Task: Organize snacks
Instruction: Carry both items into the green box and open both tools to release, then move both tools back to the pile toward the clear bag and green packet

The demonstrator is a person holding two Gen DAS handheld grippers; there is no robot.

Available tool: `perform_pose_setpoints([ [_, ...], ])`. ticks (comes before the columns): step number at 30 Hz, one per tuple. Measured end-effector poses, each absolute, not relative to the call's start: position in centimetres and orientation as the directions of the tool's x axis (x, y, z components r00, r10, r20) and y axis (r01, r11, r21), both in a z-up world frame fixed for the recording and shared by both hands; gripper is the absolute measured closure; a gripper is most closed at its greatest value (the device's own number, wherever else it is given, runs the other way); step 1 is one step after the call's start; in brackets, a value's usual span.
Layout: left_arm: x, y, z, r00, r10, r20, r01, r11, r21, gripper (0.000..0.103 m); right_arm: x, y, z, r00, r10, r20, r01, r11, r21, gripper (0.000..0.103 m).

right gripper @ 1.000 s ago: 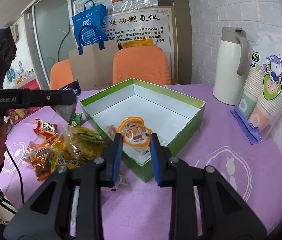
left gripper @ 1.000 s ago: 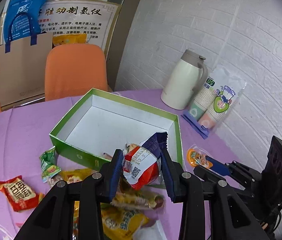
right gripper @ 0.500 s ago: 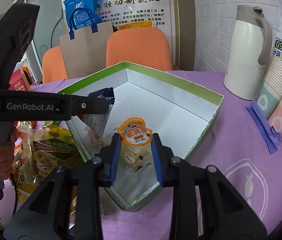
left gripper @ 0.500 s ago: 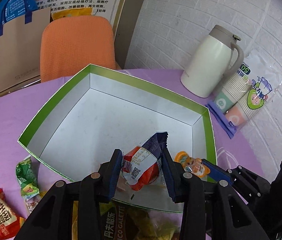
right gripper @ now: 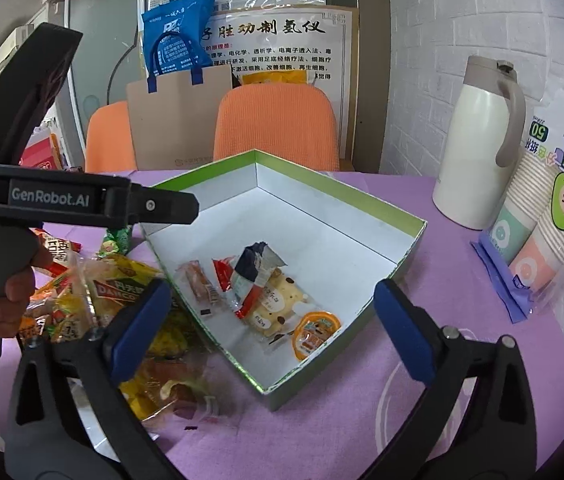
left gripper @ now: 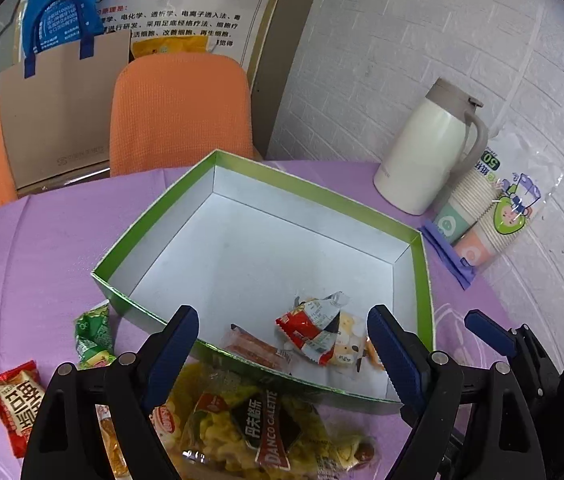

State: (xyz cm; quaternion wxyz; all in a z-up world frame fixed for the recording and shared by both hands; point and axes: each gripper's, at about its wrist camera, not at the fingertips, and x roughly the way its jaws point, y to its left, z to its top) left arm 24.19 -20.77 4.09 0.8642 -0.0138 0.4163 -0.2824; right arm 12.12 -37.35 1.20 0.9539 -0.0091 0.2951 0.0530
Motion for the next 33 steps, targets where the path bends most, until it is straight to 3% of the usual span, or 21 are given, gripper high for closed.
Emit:
perform_pose_setpoints([
  [9, 17.1, -15.6, 9.0, 0.562, -0.528, -0.637, 0.532, 0.820, -0.210, 0.014, 5.1, -34.8, 5.0, 0.877, 0.153, -0.455, -0.190, 0.981, -0.034, 0.001],
  [13, 14.6, -12.4, 8.6, 0.561, -0.558, -0.611, 0.524, 0.811, -0.260, 0.014, 3.0, -34.0, 4.3, 0.864, 0.202, -0.461, -0.223, 0.975, 0.009, 0.001],
  [17, 12.8, -9.4, 6.7, 0.585, -0.513, -0.628, 0.448, 0.850, -0.277, 0.014, 1.9, -33.4, 2.9, 0.846, 0.262, -0.464, -0.260, 0.963, 0.069, 0.001],
  [25, 10.4, -4.8, 1.8, 0.571, -0.441, -0.692, 0.345, 0.894, -0.284, 0.014, 1.4, -31.8, 0.1, 0.787, 0.293, -0.543, -0.276, 0.954, 0.115, 0.001],
  [33, 9.6, -3.2, -1.4, 0.520, -0.443, -0.731, 0.315, 0.894, -0.318, 0.014, 3.2, -32.3, -2.8, 0.746, 0.215, -0.630, -0.213, 0.974, 0.080, 0.001],
])
